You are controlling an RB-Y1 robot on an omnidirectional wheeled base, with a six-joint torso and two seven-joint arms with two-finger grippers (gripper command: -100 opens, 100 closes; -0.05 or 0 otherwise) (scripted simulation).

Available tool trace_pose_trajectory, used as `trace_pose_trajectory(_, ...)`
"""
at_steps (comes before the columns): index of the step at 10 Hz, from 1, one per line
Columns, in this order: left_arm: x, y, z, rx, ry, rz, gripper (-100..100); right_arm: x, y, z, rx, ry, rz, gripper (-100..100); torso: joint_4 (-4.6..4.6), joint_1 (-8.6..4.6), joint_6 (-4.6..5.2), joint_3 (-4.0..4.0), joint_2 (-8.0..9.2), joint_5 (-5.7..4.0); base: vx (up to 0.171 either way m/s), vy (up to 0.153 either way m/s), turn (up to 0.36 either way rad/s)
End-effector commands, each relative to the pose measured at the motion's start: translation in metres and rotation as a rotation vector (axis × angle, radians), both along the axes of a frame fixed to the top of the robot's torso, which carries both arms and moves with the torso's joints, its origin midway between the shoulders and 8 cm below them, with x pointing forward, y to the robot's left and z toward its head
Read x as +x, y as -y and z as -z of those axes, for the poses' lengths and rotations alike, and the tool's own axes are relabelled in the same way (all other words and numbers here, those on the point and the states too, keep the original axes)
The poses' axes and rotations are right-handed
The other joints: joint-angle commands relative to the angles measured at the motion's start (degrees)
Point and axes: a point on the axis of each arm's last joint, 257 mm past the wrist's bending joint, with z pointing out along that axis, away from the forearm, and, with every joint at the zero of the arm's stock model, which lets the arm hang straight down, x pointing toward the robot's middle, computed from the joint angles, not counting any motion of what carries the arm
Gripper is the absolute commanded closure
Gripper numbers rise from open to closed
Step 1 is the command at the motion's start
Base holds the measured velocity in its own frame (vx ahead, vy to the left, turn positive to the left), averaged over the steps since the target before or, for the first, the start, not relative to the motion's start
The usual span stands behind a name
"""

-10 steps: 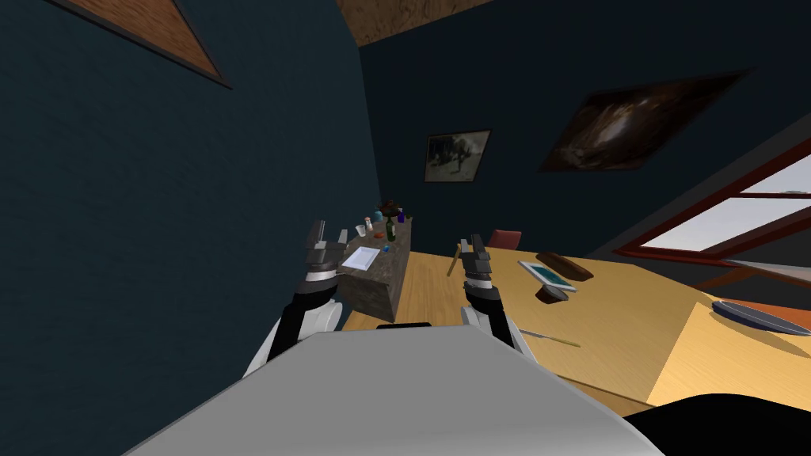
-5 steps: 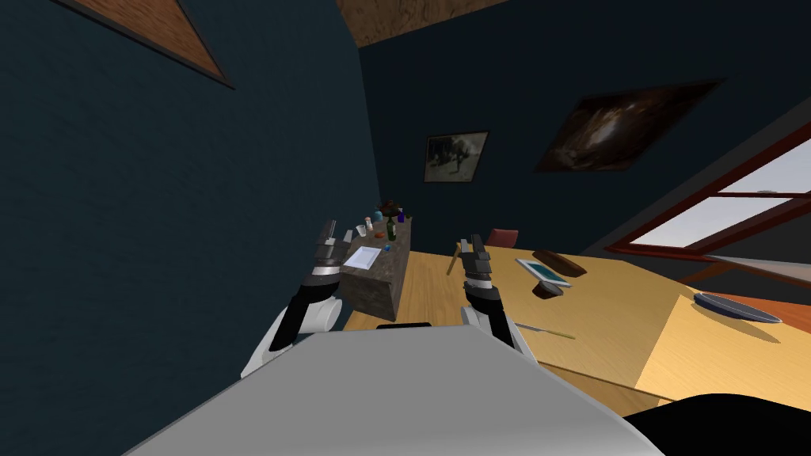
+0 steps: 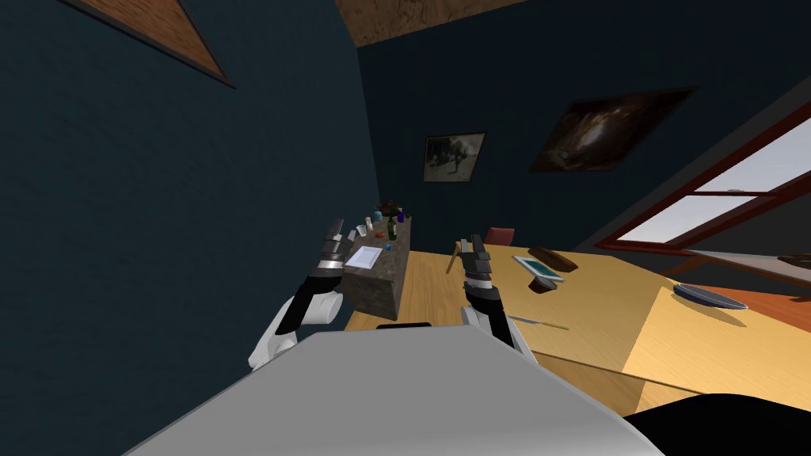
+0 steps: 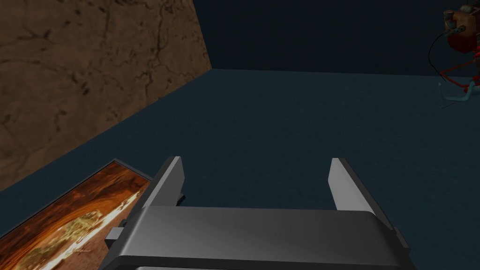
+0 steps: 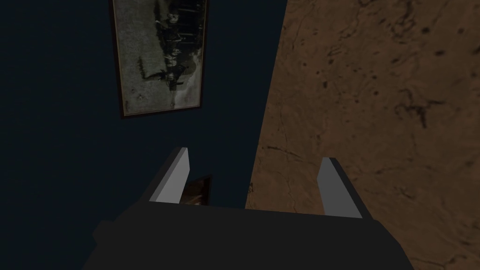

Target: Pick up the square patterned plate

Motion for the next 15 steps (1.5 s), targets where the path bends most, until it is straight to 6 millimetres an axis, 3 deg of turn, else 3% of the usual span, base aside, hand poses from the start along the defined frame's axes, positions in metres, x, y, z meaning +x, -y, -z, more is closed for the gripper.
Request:
trace_pose_trajectory(1,0.004,0.001,0.006,0.001,-0.028,-0.005,-100,0.000,0.000,0.000,0.000,0.000,0.000,0,0.00,0.00,0.00,0.00,0.00,0.00,-0.009,0.022,0.000)
trace_pose_trajectory(7,0.037,-0.003,0.023,0.025,-0.148,-0.029,-100,0.000,0.000,0.000,0.000,0.000,0.000,0,0.00,-0.09,-0.01,-0.01,-0.02,-0.02,-0.021,0.043,-0.051)
trace_pose_trajectory(15,0.065,-0.011,0.053,0.029,-0.301,-0.062,-100,0.000,0.000,0.000,0.000,0.000,0.000,0,-0.01,-0.04,-0.01,-0.01,-0.02,-0.01,-0.017,0.037,-0.042)
